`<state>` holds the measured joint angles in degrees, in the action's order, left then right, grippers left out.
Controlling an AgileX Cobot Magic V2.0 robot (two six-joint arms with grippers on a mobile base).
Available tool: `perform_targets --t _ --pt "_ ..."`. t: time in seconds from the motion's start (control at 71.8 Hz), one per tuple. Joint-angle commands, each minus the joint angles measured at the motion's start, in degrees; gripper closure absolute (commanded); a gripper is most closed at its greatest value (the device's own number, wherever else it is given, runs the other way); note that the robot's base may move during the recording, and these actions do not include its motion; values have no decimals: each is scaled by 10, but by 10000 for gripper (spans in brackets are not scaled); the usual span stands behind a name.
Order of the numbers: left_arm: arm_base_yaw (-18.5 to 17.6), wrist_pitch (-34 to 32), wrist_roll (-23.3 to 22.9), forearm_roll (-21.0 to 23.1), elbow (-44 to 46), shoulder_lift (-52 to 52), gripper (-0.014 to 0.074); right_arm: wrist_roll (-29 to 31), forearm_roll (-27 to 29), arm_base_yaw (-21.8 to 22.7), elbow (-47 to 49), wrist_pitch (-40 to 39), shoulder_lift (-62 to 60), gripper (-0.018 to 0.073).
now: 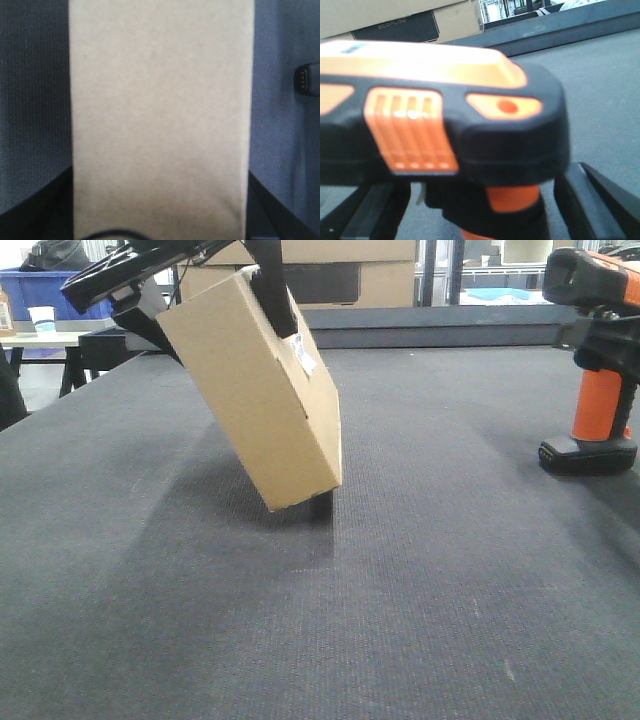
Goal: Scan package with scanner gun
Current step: 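Grasp the orange scanner gun with the right gripper and lift it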
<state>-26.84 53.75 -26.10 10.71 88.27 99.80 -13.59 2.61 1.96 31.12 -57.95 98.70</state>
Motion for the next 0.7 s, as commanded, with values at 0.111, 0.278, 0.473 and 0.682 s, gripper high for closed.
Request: perform_targets --t 0.111,0.278,0.473,0.682 --pt "-2 -8 4 1 0 -9 708 0 27 -10 16 8 0 74" --pt "-2 -8 4 1 0 -9 708 0 42 -10 17 9 0 74" --pt "-2 -8 4 1 0 -9 708 0 42 -10 17 10 0 239" --pt "-2 -8 4 1 0 -9 708 0 33 -10 17 8 0 659"
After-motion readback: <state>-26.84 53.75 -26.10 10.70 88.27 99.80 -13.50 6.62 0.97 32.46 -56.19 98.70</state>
